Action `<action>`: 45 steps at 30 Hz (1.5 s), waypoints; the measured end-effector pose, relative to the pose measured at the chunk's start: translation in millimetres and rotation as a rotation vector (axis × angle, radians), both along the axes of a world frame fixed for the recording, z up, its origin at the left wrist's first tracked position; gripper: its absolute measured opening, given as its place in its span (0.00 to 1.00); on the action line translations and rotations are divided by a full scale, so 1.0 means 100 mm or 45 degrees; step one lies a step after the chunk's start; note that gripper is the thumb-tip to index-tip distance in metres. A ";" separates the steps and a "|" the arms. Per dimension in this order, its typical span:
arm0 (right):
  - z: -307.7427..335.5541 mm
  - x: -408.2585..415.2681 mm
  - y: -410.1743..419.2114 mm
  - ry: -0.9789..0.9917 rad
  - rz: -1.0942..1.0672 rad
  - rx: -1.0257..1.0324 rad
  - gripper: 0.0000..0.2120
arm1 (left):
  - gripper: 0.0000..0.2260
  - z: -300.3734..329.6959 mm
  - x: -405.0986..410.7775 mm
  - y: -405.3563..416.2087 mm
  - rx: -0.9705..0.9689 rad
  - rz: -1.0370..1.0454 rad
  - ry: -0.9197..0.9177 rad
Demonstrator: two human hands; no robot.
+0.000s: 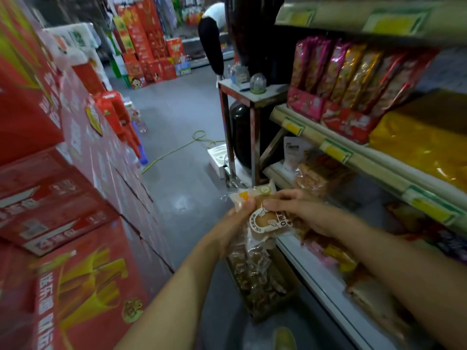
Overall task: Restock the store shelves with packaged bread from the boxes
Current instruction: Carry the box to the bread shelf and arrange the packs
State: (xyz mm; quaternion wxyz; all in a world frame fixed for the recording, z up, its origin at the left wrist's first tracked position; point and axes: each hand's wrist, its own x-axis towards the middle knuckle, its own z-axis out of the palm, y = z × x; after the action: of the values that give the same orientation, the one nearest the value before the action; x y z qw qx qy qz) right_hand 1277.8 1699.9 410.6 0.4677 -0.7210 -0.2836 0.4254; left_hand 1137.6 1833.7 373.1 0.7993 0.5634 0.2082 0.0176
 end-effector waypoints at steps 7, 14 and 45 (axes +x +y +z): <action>0.68 -0.28 -0.47 0.255 -0.413 0.341 0.26 | 0.42 0.52 -0.05 -0.29 -0.222 0.042 -0.053; 1.09 -0.48 -1.03 0.292 -0.542 0.513 0.19 | 0.31 1.12 0.07 -0.79 -0.134 0.047 -0.341; 3.16 0.01 -5.56 -0.654 -1.032 0.454 0.30 | 0.38 3.21 1.43 -4.75 0.121 -0.612 -0.614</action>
State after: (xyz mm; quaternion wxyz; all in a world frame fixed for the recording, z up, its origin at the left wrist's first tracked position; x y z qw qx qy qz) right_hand 1278.8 1144.1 726.8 0.6260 -0.7634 -0.1550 -0.0361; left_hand 1280.4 1359.1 694.0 0.7796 0.6127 -0.1267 -0.0288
